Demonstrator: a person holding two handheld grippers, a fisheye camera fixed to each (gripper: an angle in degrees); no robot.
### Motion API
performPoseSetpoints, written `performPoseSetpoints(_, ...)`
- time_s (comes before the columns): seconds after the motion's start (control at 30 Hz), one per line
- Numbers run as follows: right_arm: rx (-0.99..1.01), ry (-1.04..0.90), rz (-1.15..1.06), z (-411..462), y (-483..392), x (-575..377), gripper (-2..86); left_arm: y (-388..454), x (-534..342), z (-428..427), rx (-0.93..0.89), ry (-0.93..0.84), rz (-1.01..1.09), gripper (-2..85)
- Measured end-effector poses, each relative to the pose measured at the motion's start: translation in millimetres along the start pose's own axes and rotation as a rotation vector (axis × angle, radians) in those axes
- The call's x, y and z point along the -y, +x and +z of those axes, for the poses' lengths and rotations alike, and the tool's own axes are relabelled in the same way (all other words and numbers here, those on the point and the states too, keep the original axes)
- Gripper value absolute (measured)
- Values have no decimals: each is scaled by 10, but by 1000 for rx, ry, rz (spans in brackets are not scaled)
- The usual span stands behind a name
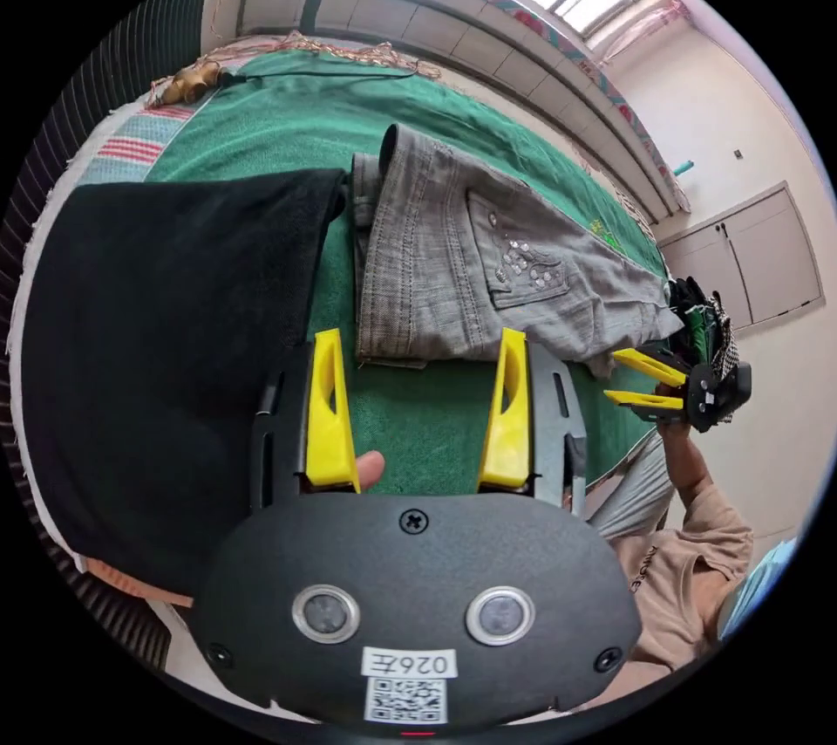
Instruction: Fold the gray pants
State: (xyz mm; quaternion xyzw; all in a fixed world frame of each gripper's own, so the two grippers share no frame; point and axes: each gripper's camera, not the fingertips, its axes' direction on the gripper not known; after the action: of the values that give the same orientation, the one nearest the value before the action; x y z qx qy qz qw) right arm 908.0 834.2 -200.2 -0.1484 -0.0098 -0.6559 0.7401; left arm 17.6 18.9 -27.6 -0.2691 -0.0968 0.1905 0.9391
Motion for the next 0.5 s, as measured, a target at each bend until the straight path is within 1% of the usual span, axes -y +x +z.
performPoseSetpoints(0.03,-31,-53,-2,213,-87,-87,45,16,18,11,60,-4,19,200)
performPoseSetpoints(0.07,-31,-75,-14,306,-125,-138,32,54,45,3,115,-5,81,146)
performPoseSetpoints(0.1,-5,-76,15,324,-131,-241,6,-9,47,-110,75,16,75,106)
performPoseSetpoints(0.13,33,-47,56,174,-130,-360,-2,-66,18,-222,46,63,53,93)
performPoseSetpoints(0.17,35,-18,64,65,-152,-440,-6,-198,-86,-481,-33,195,18,63)
performPoseSetpoints(0.2,25,52,74,-124,-218,-629,-7,-353,-163,-638,-147,274,-8,31)
performPoseSetpoints(0.23,46,85,74,-121,-281,-802,-8,-420,-184,-661,-179,292,-24,25)
performPoseSetpoints(0.27,72,63,64,-13,-308,-851,-7,-522,-199,-630,-174,292,-71,13)
performPoseSetpoints(0.3,131,-50,49,316,-340,-885,-2,-583,-182,-544,-126,247,-118,6)
performPoseSetpoints(0.33,171,-85,62,482,-340,-925,5,-603,-179,-516,-71,230,-155,2)
performPoseSetpoints(0.37,185,-57,81,456,-320,-949,7,-595,-183,-518,42,218,-199,-2)
performPoseSetpoints(0.4,205,-21,107,393,-277,-972,10,-548,-197,-576,105,235,-218,-5)
performPoseSetpoints(0.43,234,38,133,299,-215,-984,12,-503,-209,-616,114,259,-208,-5)
performPoseSetpoints(0.5,280,146,194,163,-48,-978,12,-214,-241,-760,100,383,-91,-8)
